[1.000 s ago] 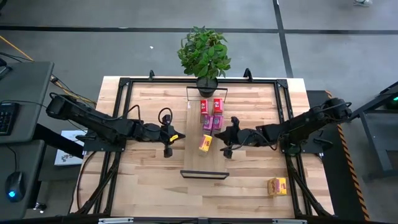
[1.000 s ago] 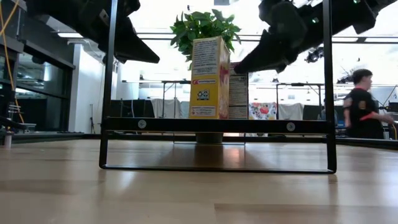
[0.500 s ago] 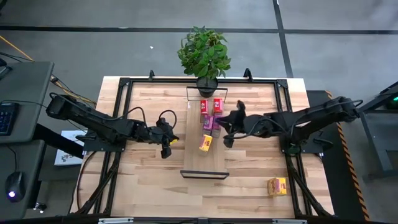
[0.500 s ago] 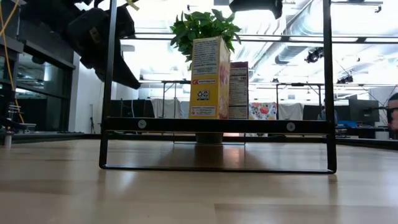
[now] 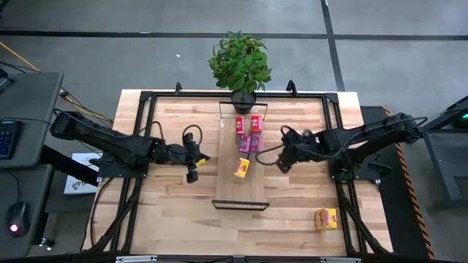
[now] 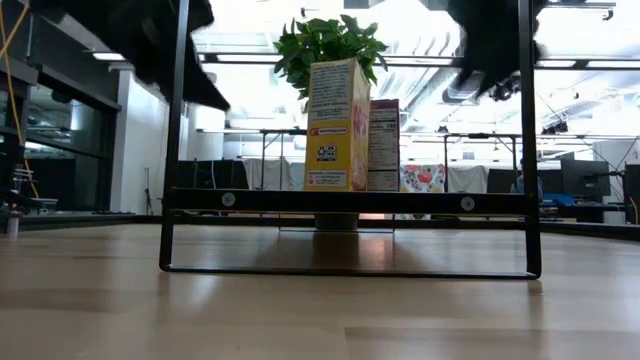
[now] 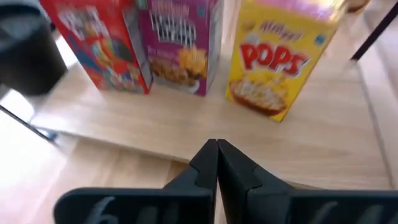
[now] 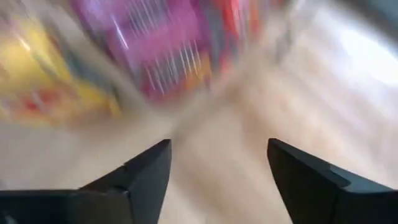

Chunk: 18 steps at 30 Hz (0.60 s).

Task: Stack cereal on shelf
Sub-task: Put the yellow cereal box on the shelf aligned with the other yellow cereal box

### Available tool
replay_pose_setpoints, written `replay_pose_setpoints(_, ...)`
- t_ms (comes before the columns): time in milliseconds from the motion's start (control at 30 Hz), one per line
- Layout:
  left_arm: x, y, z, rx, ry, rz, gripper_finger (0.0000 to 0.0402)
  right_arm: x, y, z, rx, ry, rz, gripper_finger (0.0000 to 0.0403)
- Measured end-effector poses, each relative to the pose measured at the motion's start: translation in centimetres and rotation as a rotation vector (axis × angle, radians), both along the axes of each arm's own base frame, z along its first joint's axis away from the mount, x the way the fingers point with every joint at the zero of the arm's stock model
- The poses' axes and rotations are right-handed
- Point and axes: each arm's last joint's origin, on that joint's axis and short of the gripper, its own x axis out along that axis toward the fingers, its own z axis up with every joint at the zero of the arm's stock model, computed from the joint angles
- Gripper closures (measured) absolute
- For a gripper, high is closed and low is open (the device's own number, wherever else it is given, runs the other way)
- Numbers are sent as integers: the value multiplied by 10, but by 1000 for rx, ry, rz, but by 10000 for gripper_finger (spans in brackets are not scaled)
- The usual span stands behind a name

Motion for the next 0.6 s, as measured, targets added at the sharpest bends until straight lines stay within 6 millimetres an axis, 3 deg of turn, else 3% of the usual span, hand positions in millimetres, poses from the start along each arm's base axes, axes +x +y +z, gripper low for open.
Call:
replay_pose_setpoints(267, -18, 4, 38, 32, -121, -37, 401, -38, 40, -10, 372, 222, -310, 125)
replay_pose_setpoints(600, -29, 6, 49, 83, -163, -71, 401, -92, 116, -10, 616, 271, -627, 125)
